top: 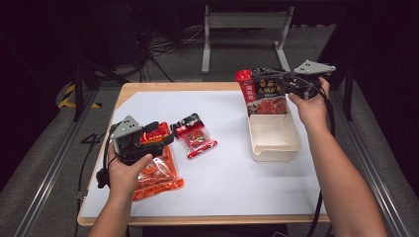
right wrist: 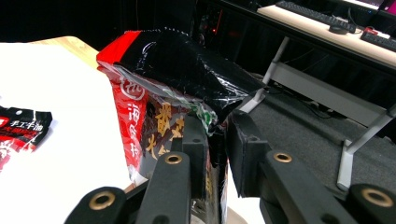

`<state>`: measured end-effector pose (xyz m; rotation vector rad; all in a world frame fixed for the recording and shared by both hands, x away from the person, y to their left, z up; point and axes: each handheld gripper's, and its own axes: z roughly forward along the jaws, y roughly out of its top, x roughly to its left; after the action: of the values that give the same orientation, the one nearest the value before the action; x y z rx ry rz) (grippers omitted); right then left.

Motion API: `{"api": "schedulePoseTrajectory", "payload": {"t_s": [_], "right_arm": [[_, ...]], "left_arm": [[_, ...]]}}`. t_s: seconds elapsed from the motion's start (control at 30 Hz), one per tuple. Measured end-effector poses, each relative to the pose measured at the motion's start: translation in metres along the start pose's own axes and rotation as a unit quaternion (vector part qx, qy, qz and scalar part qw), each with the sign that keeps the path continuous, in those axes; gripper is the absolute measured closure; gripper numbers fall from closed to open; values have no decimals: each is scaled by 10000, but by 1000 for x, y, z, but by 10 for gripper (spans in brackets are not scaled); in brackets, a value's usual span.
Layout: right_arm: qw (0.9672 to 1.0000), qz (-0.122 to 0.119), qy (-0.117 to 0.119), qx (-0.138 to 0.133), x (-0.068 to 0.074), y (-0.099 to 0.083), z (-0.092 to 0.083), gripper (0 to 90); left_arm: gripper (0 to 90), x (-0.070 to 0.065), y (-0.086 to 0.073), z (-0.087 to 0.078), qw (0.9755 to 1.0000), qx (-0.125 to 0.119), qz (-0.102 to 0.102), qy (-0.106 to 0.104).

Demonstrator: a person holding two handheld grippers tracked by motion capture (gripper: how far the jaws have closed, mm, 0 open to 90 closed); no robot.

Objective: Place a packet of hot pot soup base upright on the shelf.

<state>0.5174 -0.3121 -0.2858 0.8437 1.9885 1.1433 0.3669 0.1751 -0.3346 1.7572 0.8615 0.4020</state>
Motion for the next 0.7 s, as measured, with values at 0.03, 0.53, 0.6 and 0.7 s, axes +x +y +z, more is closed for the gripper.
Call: {"api": "schedulePoseTrajectory", "payload": {"t_s": [0.03,0.53,0.6,0.7], "right_arm": [[10000,6,-14,-21,0,-1,0,777],[9980,608,14,181,-7,-19,-4,764],[9978,622,-24,218,-7,-21,-6,769],[9971,699,-65,279,-8,-23,-7,780]], "left_arm": [[297,0,0,0,10000,-1,1,1],[296,0,-1,3,10000,36,-16,-16],[296,0,-1,3,10000,29,-10,-18],[296,0,-1,3,10000,24,-24,-29]]}}
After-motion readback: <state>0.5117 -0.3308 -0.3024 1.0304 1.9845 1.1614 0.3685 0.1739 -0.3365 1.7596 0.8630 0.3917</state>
